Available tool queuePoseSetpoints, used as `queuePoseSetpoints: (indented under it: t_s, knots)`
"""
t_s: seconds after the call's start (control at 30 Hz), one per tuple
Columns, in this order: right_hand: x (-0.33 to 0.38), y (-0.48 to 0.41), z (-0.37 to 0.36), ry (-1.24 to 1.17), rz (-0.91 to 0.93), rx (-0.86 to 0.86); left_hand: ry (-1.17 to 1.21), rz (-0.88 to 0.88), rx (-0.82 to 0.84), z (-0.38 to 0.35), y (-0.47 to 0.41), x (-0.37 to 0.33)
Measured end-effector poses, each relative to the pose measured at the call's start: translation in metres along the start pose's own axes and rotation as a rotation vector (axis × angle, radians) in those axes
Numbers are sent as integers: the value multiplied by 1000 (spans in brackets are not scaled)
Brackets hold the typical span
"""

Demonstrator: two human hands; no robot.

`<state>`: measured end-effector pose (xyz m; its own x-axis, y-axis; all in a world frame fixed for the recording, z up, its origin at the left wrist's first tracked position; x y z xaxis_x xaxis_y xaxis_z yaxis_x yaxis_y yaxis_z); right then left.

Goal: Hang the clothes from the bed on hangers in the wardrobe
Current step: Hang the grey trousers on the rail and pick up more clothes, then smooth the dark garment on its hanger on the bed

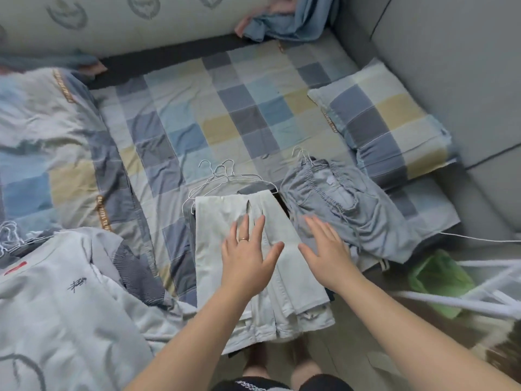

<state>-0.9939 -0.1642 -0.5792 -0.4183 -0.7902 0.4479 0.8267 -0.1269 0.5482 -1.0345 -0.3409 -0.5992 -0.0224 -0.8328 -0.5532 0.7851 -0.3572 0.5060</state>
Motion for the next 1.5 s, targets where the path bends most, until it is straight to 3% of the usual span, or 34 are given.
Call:
queuePoseSetpoints:
  t_s: [0.27,0.5,0.8,1.07,1.27,1.5]
  knots:
    - [-47,119,74,-53,-134,-295,-225,-301,101,-6,33,-112]
    - [-126,247,71,-139,-281,-520,-421,-589,193,-74,94,-211]
    - [-243,436,-13,-223,-524,-683,-580,-841,329,-235,227,-286]
    - [-329,614,-125,-384,-826,-776,-863,-1034,649,-395,373,-298]
    - [-357,747,-204,-552,-1160,-866,-1031,-1332,909,-497,499,-327]
    - [-362,923,-218,-548,-1573,-1079,-938,-1843,1094,-588,681,-429]
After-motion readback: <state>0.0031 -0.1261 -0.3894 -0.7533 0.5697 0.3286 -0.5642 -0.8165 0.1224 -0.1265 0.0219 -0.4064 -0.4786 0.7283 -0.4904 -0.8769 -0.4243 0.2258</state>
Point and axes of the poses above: each hand's wrist, its own y-axis away from the middle knuckle, its own z-axis out of the back of the hand, x = y × z, the point moved 6 cm from there along -y, towards the middle knuckle, and after that the axes turned 8 degrees about x, right-handed, at the moved point
